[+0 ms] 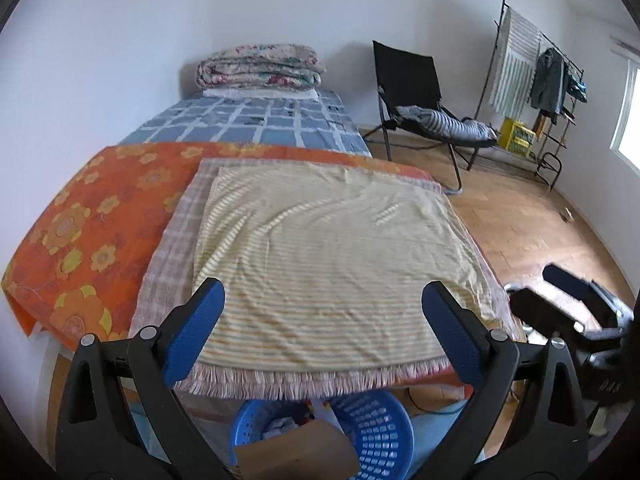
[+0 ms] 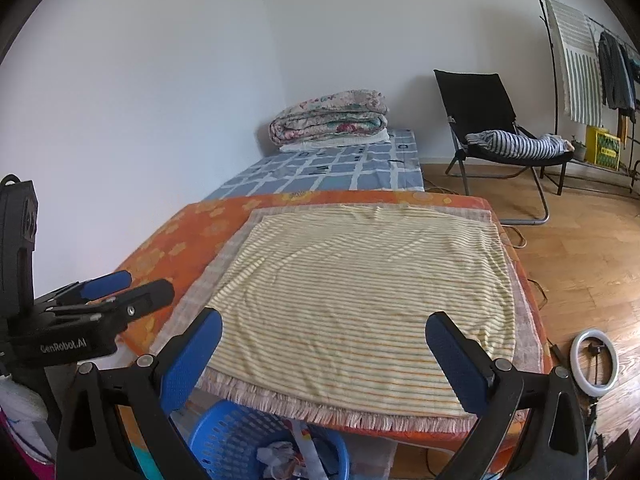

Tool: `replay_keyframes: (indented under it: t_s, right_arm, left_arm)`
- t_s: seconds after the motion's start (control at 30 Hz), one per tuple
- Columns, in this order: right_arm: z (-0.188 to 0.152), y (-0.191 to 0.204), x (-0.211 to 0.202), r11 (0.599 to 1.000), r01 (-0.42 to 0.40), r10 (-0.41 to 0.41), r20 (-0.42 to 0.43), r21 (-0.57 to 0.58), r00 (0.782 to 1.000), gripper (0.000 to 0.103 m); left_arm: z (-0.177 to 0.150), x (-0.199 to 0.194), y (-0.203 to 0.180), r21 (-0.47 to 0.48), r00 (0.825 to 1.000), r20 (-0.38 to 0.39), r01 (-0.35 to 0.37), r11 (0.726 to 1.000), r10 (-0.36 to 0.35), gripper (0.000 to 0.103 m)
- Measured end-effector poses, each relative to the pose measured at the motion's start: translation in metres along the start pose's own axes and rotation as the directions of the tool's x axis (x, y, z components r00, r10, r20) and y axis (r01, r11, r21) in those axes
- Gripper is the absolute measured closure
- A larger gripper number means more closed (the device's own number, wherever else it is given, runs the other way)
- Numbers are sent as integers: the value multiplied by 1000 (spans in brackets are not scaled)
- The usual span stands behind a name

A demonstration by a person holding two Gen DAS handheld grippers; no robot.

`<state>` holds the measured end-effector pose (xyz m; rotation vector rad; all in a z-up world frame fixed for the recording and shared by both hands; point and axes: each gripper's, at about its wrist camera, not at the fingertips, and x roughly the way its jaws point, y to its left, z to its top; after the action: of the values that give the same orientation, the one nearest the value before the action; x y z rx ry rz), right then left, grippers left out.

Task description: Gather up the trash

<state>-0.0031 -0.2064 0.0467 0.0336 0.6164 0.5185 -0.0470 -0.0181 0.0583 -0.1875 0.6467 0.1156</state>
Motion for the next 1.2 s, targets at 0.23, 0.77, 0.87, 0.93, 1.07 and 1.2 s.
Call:
replay_keyframes:
  t_s: [0.23, 0.77, 0.87, 0.93, 1.07, 1.2]
  right_arm:
    - [4, -20, 9, 998, 15, -17, 22, 59, 1000, 0]
    - [0, -4, 21, 999, 38, -39, 28, 30, 999, 0]
    - [0, -3, 21, 999, 42, -43, 34, 24, 998, 0]
    - [-1, -5, 21, 999, 39, -40, 33, 29, 999, 0]
    - [-2, -10, 22, 998, 37, -38, 29, 43, 999, 0]
    - [-2, -14, 22, 998, 35, -36, 29, 54, 999, 0]
  left_arm:
    - [9, -7, 0, -45, 999, 44, 13, 999, -11, 2]
    - [14, -8, 0, -64, 997, 71, 23, 998, -18, 2]
    - [12, -6, -5, -52, 998, 64, 22, 998, -18, 2]
    - [12, -6, -7, -52, 998, 64, 21, 998, -18, 2]
    - [10, -3, -12, -49, 998, 62, 19, 999, -16, 2]
    - [11, -4, -10, -50, 998, 61, 21, 999, -18, 2]
